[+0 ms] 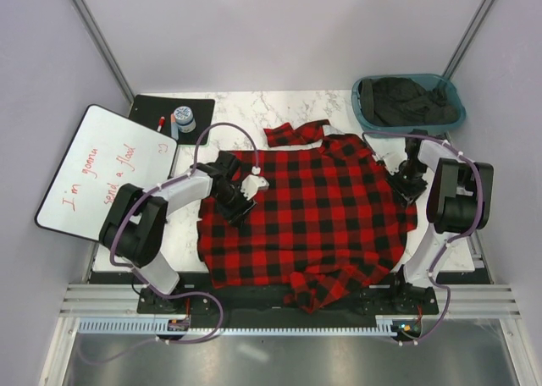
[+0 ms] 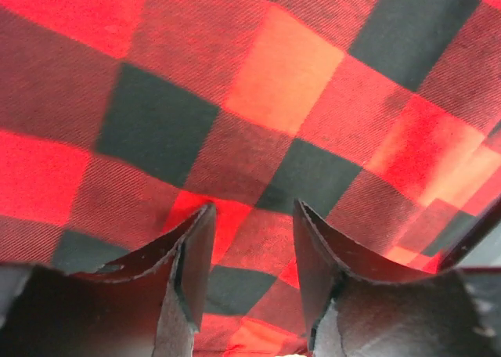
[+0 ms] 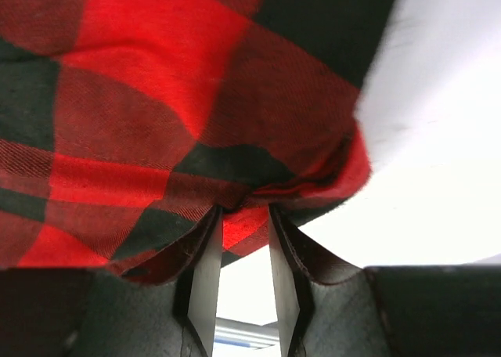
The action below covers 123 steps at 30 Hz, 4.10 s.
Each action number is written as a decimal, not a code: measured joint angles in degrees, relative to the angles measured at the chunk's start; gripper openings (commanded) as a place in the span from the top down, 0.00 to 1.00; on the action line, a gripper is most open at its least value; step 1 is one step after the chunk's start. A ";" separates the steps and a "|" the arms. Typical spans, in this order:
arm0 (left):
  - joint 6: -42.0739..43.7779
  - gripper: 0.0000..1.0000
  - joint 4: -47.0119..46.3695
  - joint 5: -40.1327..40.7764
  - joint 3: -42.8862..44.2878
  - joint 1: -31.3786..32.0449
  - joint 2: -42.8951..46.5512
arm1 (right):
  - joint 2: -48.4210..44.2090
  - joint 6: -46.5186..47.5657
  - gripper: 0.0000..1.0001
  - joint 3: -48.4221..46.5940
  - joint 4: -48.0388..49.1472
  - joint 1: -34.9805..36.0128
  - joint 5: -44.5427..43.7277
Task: Fold and stack the long sleeve shirts
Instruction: Flatten the shirt out, then fold the shirt
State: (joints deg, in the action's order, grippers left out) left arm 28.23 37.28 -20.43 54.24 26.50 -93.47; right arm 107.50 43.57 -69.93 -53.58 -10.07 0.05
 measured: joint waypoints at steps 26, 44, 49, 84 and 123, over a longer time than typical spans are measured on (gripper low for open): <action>0.90 0.37 -1.97 3.34 2.36 -4.52 -2.47 | -12.98 -3.34 0.46 12.92 -8.79 -3.10 10.93; 0.94 0.42 -2.54 3.52 2.34 -4.81 -2.51 | -0.68 -6.38 1.00 8.61 -10.62 -7.50 20.44; 0.98 0.46 -3.19 3.89 2.29 -5.66 -2.54 | -3.10 -6.58 1.00 7.63 -9.84 -12.61 15.50; 3.21 0.37 -1.66 1.99 0.63 -6.82 -0.79 | -5.16 -4.70 0.64 5.86 5.60 3.67 8.41; 2.40 0.09 -6.12 -9.25 29.94 -17.31 -17.07 | 16.31 -12.15 0.39 -28.94 31.82 21.81 7.91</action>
State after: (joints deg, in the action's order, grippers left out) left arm 30.63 31.16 -29.67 84.18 9.19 -110.54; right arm 123.81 31.42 -98.87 -21.76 11.75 7.97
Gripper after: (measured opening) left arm 0.925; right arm 0.588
